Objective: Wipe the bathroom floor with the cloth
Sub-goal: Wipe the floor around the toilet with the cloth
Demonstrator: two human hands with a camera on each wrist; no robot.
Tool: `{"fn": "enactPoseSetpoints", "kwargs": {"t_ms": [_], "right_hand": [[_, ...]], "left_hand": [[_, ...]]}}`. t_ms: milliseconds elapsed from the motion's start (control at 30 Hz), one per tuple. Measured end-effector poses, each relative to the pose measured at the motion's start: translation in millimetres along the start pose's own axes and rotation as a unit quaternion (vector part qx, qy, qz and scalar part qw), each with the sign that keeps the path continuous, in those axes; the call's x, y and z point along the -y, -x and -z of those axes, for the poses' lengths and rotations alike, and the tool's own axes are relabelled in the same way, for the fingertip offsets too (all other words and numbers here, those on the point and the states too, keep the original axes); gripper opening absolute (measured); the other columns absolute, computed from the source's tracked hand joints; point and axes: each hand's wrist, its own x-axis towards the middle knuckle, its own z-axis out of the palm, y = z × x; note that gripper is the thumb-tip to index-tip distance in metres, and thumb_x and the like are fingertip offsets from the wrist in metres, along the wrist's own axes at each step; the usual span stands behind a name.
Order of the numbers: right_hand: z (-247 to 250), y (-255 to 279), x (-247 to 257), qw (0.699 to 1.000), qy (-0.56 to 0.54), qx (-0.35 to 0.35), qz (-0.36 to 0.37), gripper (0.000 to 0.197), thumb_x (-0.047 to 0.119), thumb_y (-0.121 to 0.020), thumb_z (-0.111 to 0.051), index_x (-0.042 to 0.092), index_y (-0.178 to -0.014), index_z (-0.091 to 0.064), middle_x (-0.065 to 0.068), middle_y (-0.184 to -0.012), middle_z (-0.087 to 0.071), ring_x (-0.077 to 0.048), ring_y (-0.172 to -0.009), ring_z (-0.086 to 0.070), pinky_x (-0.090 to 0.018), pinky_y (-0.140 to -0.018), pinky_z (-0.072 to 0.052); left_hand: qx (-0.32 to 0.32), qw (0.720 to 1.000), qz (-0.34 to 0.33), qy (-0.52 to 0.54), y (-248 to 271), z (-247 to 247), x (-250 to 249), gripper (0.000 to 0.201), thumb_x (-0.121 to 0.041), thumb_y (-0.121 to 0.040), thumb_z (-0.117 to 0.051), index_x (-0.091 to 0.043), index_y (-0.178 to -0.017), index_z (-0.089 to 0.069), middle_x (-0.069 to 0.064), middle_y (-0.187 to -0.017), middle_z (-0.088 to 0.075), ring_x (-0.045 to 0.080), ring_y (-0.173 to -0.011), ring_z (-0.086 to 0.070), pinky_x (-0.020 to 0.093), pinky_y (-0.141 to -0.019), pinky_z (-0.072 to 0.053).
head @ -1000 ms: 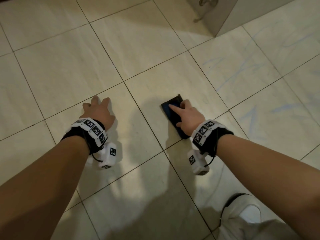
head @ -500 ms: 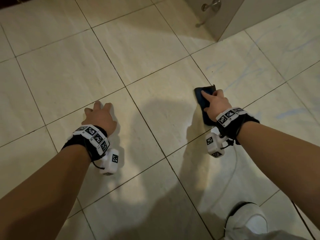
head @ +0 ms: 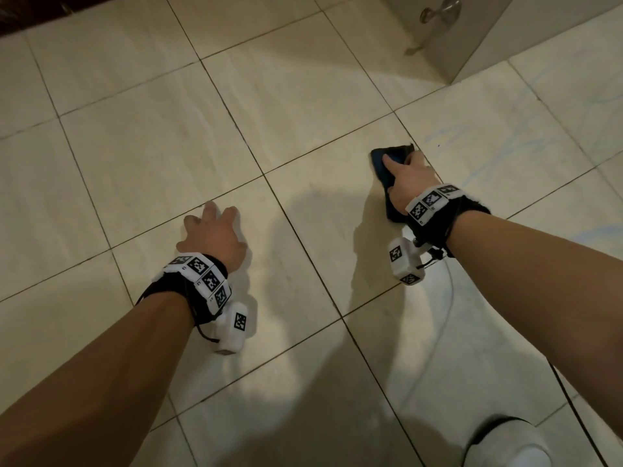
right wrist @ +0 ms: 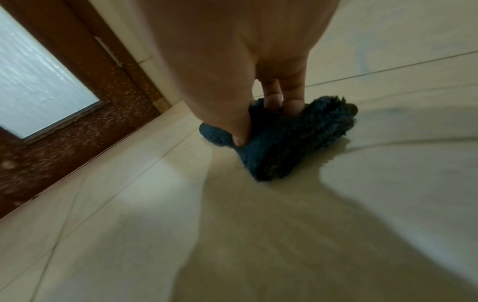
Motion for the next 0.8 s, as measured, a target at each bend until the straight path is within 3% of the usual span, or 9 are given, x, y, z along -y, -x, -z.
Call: {"fn": "enactPoseSetpoints", "kwargs": {"t_ms": [133, 300, 467, 600, 800], "right_hand": [[-3.8, 15.6, 42.4, 0.996, 0.026, -0.008, 0.091, 0.069, 0.011, -0.094, -0.049, 0.039, -0.152, -0.022, -0.015, -0.152, -0.016, -0.043, -0.123, -0.039, -0.046, -0.1, -0.045], [-26.7, 56.2, 103.6, 0.98, 0.063, 0.015, 0.19, 0.066, 0.013, -0.097, -0.045, 0.045, -0.15, -0.023, -0.008, -0.151, -0.02, -0.036, -0.124, -0.037, -0.042, -0.088, -0.05], [-50.9, 89.9, 117.9, 0.961, 0.095, 0.028, 0.259, 0.058, 0.02, -0.101, -0.043, 0.04, -0.151, -0.023, -0.009, -0.152, -0.019, -0.036, -0.127, -0.032, -0.041, -0.083, -0.047], [-53.0, 93.7, 100.3, 0.962, 0.078, 0.022, 0.262, 0.059, 0.021, -0.1, -0.045, 0.042, -0.151, -0.024, -0.006, -0.151, -0.021, -0.034, -0.125, -0.033, -0.039, -0.082, -0.045], [-23.0, 64.7, 38.3, 0.985, 0.046, 0.005, 0.165, 0.068, 0.012, -0.096, -0.047, 0.044, -0.152, -0.023, -0.006, -0.146, -0.025, -0.033, -0.121, -0.038, -0.041, -0.085, -0.047]], "left_hand": [[-0.003, 1.0, 0.002, 0.004, -0.3, -0.6, -2.2, 0.052, -0.032, -0.089, -0.06, -0.033, -0.135, -0.038, 0.002, -0.151, -0.02, 0.036, -0.127, -0.026, 0.052, -0.082, -0.043], [0.004, 1.0, 0.006, 0.012, -2.9, -0.9, 0.2, 0.057, -0.034, -0.089, -0.061, -0.034, -0.14, -0.034, 0.002, -0.157, -0.013, 0.036, -0.132, -0.022, 0.057, -0.091, -0.045], [-0.004, 1.0, 0.003, 0.01, -1.9, -1.8, 0.5, 0.06, -0.034, -0.088, -0.061, -0.033, -0.141, -0.034, 0.002, -0.157, -0.015, 0.037, -0.131, -0.023, 0.058, -0.092, -0.045], [0.005, 1.0, 0.003, 0.015, -3.6, -0.9, 1.3, 0.061, -0.035, -0.09, -0.06, -0.034, -0.144, -0.032, 0.002, -0.159, -0.012, 0.038, -0.133, -0.02, 0.056, -0.094, -0.045], [-0.001, 1.0, 0.014, 0.013, -2.0, -3.9, 2.7, 0.065, -0.036, -0.09, -0.06, -0.037, -0.146, -0.029, 0.001, -0.159, -0.012, 0.037, -0.136, -0.019, 0.058, -0.098, -0.042]]}}
